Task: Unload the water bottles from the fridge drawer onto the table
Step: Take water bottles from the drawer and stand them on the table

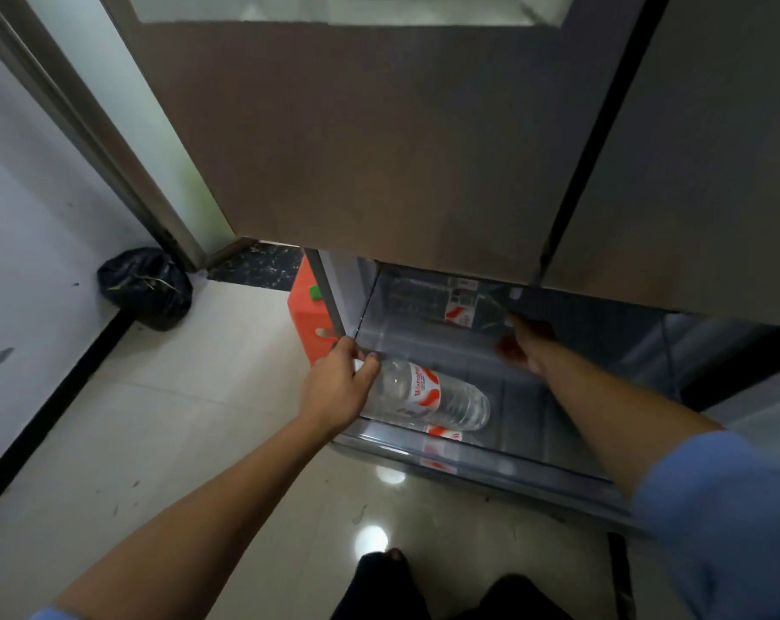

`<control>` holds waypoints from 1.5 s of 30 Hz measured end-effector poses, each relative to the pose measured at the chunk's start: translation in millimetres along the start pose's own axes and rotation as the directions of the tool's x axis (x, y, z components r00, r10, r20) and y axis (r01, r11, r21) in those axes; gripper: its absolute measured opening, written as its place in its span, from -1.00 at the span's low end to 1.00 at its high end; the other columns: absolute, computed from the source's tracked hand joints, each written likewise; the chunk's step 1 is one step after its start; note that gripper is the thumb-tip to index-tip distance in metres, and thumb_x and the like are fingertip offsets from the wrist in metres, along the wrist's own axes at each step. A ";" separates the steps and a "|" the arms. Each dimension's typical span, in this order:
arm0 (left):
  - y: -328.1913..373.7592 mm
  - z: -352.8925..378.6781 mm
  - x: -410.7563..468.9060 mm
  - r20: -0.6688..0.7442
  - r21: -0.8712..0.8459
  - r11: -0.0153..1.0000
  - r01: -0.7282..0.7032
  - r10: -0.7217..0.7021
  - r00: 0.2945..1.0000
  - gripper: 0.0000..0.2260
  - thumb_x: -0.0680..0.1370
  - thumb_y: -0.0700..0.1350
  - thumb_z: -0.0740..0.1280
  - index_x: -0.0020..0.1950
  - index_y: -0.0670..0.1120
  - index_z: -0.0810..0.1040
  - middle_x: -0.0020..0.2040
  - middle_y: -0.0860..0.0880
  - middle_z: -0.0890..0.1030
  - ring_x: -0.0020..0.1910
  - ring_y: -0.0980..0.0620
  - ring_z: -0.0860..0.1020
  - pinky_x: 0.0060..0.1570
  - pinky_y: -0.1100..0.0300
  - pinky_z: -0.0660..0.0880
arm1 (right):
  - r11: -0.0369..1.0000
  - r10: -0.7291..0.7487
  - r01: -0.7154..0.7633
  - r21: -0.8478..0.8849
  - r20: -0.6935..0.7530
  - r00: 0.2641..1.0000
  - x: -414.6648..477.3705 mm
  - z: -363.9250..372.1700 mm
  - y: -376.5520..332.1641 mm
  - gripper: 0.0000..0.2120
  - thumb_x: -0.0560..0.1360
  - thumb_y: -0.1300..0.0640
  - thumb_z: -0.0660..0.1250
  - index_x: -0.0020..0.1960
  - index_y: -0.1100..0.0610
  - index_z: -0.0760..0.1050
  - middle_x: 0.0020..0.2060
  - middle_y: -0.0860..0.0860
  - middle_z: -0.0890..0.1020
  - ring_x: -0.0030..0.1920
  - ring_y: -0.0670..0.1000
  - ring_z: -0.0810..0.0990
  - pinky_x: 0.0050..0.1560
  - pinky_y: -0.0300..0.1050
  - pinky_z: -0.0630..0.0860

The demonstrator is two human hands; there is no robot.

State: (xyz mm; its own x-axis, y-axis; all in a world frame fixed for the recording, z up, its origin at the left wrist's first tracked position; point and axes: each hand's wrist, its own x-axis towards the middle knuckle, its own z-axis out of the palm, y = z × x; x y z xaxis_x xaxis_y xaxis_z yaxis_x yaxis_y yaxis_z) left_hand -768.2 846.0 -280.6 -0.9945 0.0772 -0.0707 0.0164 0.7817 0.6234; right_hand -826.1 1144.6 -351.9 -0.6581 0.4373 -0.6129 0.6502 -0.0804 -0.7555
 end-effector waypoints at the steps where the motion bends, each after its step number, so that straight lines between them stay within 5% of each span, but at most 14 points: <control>1: -2.2 2.2 2.0 -0.006 0.005 1.000 -0.018 0.018 1.000 -0.80 0.56 0.10 0.20 -0.03 -0.02 0.45 -0.12 -0.07 0.61 -0.21 -0.07 0.56 -0.14 -0.03 0.56 | 1.000 -0.014 0.014 0.020 -0.013 1.000 7.3 7.0 -2.5 -0.52 0.47 -0.23 0.32 -0.06 0.23 0.54 -0.28 0.19 0.59 -0.33 0.12 0.58 -0.34 -0.06 0.59; 3: -4.9 6.2 4.3 -0.015 0.022 0.998 -0.055 0.055 0.998 -0.80 0.55 0.11 0.20 -0.07 0.00 0.44 -0.18 -0.04 0.60 -0.26 -0.03 0.55 -0.20 0.03 0.54 | 0.996 -0.062 0.065 0.066 -0.046 0.997 19.5 18.5 -6.3 -0.53 0.48 -0.25 0.29 -0.16 0.19 0.55 -0.26 0.18 0.61 -0.31 0.13 0.58 -0.25 -0.01 0.57; 10: -5.4 6.4 5.1 -0.012 0.051 0.998 -0.031 0.032 0.999 -0.82 0.53 0.12 0.20 -0.11 0.02 0.41 -0.15 -0.07 0.61 -0.14 -0.15 0.56 -0.03 -0.01 0.49 | 0.998 -0.057 0.057 -0.005 -0.071 0.996 15.0 33.1 3.7 -0.54 0.54 -0.16 0.23 -0.34 0.18 0.41 -0.49 0.12 0.43 -0.54 0.02 0.34 -0.53 -0.23 0.24; 14: -5.3 4.1 6.8 0.011 0.057 0.998 -0.034 0.033 0.999 -0.79 0.54 0.14 0.20 -0.11 0.02 0.41 -0.19 -0.03 0.58 -0.19 -0.09 0.55 -0.12 0.05 0.46 | 0.998 -0.005 0.009 0.065 -0.061 0.998 -8.5 35.9 12.2 -0.65 0.58 -0.04 0.16 -0.30 0.13 0.33 -0.48 0.08 0.34 -0.55 -0.02 0.20 -0.62 -0.31 0.08; 23: -1.2 -3.3 2.2 0.050 -0.047 0.998 -0.051 0.053 0.997 -0.83 0.56 0.06 0.23 -0.08 -0.03 0.43 -0.20 -0.04 0.57 -0.23 -0.05 0.55 -0.18 0.05 0.52 | 0.997 -0.071 0.066 -0.027 -0.221 0.973 -74.5 -5.3 33.5 -0.64 0.53 0.01 0.22 -0.39 0.14 0.43 -0.59 0.05 0.45 -0.64 -0.03 0.32 -0.66 -0.33 0.15; 28: 17.0 -8.7 -17.0 0.036 -0.015 0.984 -0.179 0.179 0.983 -0.83 0.56 0.09 0.21 -0.06 0.00 0.40 -0.30 0.05 0.53 -0.34 0.04 0.53 -0.31 0.10 0.50 | 0.970 -0.224 0.186 -0.158 -0.268 0.937 -110.0 -28.5 20.8 -0.71 0.51 0.04 0.19 -0.26 0.20 0.51 -0.23 0.14 0.61 -0.23 0.12 0.55 -0.26 -0.12 0.39; 31: 36.2 -21.8 -35.8 -0.067 0.045 0.966 -0.254 0.257 0.964 -0.84 0.56 0.11 0.19 -0.07 0.03 0.37 -0.37 0.09 0.48 -0.39 0.07 0.51 -0.36 0.12 0.48 | 0.918 -0.341 0.251 -0.306 -0.287 0.895 -137.7 -43.1 9.9 -0.71 0.49 -0.01 0.20 -0.26 0.16 0.50 -0.18 0.13 0.62 -0.15 0.14 0.56 -0.18 -0.12 0.35; 36: 63.9 -66.3 -82.0 -0.264 0.122 0.948 -0.293 0.315 0.911 -0.87 0.58 0.09 0.22 -0.09 0.09 0.34 -0.36 0.18 0.39 -0.40 0.22 0.40 -0.42 0.28 0.21 | 0.792 -0.558 0.378 -0.480 -0.315 0.768 -199.2 -67.1 3.3 -0.71 0.50 -0.04 0.21 0.02 0.13 0.56 -0.04 0.15 0.65 -0.03 0.20 0.58 -0.16 -0.09 0.37; 40: 71.3 -105.0 -128.8 -0.402 0.166 0.951 -0.262 0.307 0.862 -0.84 0.57 0.09 0.21 -0.11 0.03 0.39 -0.38 0.04 0.43 -0.42 0.07 0.39 -0.43 0.21 0.15 | 0.717 -0.672 0.496 -0.489 -0.298 0.678 -250.2 -86.4 -6.9 -0.72 0.52 -0.04 0.19 0.04 0.13 0.52 -0.04 0.16 0.65 -0.03 0.21 0.57 -0.09 0.00 0.47; 45: 49.4 -149.9 -184.0 -0.485 0.212 0.961 -0.178 0.262 0.834 -0.78 0.56 0.12 0.17 -0.07 0.00 0.46 -0.31 -0.10 0.58 -0.32 -0.14 0.53 -0.29 0.02 0.49 | 0.510 -0.833 0.635 -0.580 -0.147 0.534 -308.5 -68.0 -18.9 -0.79 0.50 -0.10 0.18 -0.10 0.03 0.42 -0.23 0.05 0.55 -0.22 0.13 0.46 -0.22 -0.06 0.32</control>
State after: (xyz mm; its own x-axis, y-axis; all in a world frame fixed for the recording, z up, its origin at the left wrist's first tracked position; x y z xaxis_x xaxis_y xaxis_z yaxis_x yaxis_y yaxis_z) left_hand -599.9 777.6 -120.1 -0.8756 -0.0310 0.4820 0.2151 0.8685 0.4466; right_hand -609.5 1072.1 -132.8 -0.8371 0.4319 0.3357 0.1335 0.7565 -0.6402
